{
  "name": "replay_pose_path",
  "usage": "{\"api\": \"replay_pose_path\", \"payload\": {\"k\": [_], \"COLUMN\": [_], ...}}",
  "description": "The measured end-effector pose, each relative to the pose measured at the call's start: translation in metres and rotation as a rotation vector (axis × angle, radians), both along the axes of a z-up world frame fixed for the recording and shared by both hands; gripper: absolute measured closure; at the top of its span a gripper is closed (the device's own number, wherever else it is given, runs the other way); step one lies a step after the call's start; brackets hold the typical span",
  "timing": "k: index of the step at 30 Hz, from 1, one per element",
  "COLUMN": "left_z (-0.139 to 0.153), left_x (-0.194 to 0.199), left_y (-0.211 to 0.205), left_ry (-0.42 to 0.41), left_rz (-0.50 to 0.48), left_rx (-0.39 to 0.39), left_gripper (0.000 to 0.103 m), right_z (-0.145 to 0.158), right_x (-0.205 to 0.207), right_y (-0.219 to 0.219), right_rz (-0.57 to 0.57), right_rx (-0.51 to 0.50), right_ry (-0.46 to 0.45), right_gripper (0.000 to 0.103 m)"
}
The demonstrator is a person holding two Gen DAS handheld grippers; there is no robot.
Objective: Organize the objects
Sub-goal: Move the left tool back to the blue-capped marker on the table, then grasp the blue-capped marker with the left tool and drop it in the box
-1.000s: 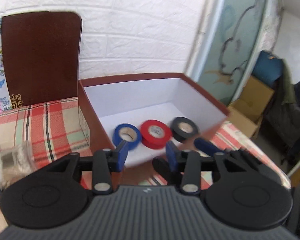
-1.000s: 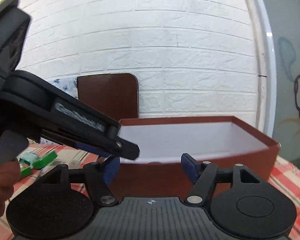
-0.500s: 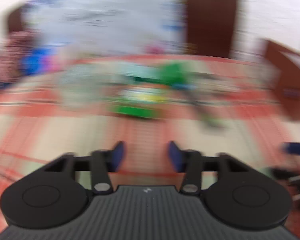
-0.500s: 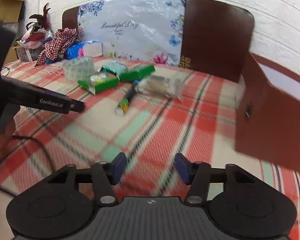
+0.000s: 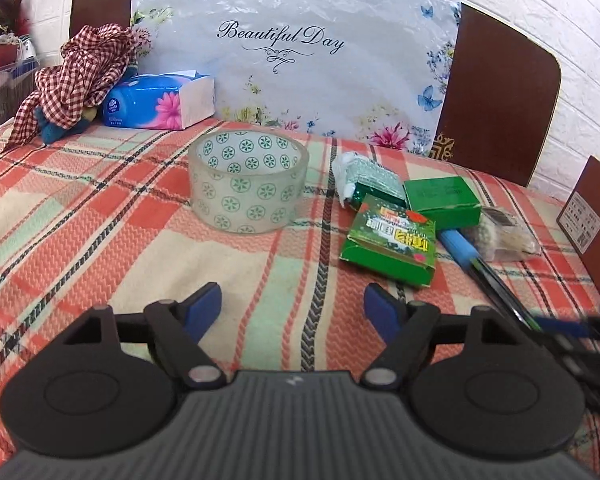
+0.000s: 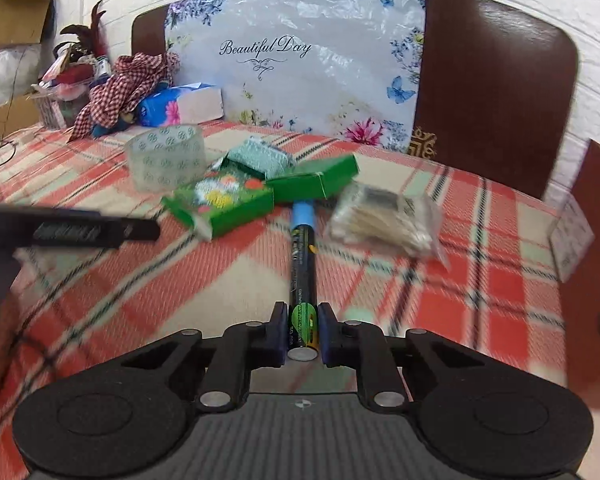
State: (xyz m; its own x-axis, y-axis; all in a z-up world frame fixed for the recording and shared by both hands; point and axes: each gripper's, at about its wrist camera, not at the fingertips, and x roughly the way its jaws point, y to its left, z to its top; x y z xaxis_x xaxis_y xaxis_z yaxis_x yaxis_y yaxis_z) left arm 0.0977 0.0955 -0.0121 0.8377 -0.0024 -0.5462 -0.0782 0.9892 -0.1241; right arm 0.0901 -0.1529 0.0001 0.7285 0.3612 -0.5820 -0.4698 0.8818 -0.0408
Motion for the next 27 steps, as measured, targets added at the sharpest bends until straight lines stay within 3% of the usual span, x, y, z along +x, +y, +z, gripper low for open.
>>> {"api": "replay_pose_path", "payload": {"k": [3,6,10,13,14,15,16,18,20,24,27], "left_z": [0.000,0.007,0.030,0.023,0.023,0.024,0.024,0.028,0.036,0.093,0.134], "left_x": [0.001,0.001,-0.012,-0.011,-0.013,-0.015,-0.015,-0.012,-0.007,-0.003,0.016], "left_y": [-0.003,-0.021,-0.068,-0.120,-0.134,-0.147,-0.156,-0.166,-0.174,-0.218,-0.260], "left_ry": [0.009,0.066,0.192,0.363,0.366,0.360,0.366,0.379,0.399,0.254,0.160], "left_rz": [-0.001,-0.029,-0.290,-0.397,-0.399,-0.395,-0.406,-0.428,-0.462,-0.581,-0.674], "left_rx": [0.017,0.057,-0.237,-0.295,-0.272,-0.235,-0.217,-0.234,-0.289,-0.190,-0.137], "left_gripper": [0.024,0.024,0.024,0.020,0.010,0.010,0.013,0.072,0.077,0.081,0.081], "right_z": [-0.002,-0.001,-0.005,-0.010,-0.010,-0.010,-0.006,0.003,0.012,0.040,0.067], "right_x": [-0.044,-0.076,-0.074,-0.074,-0.075,-0.077,-0.081,-0.088,-0.095,-0.093,-0.083], "right_y": [-0.031,-0.065,-0.108,-0.122,-0.124,-0.126,-0.128,-0.127,-0.129,-0.146,-0.161], "right_rz": [-0.033,-0.085,-0.177,-0.211,-0.206,-0.194,-0.179,-0.158,-0.153,-0.175,-0.254], "right_rx": [0.043,0.167,0.438,0.569,0.600,0.627,0.639,0.622,0.572,0.530,0.495], "right_ry": [0.028,0.110,0.261,0.315,0.324,0.322,0.308,0.259,0.203,0.031,-0.125], "right_gripper": [0.087,0.087,0.088,0.087,0.087,0.087,0.087,0.087,0.087,0.087,0.087]}}
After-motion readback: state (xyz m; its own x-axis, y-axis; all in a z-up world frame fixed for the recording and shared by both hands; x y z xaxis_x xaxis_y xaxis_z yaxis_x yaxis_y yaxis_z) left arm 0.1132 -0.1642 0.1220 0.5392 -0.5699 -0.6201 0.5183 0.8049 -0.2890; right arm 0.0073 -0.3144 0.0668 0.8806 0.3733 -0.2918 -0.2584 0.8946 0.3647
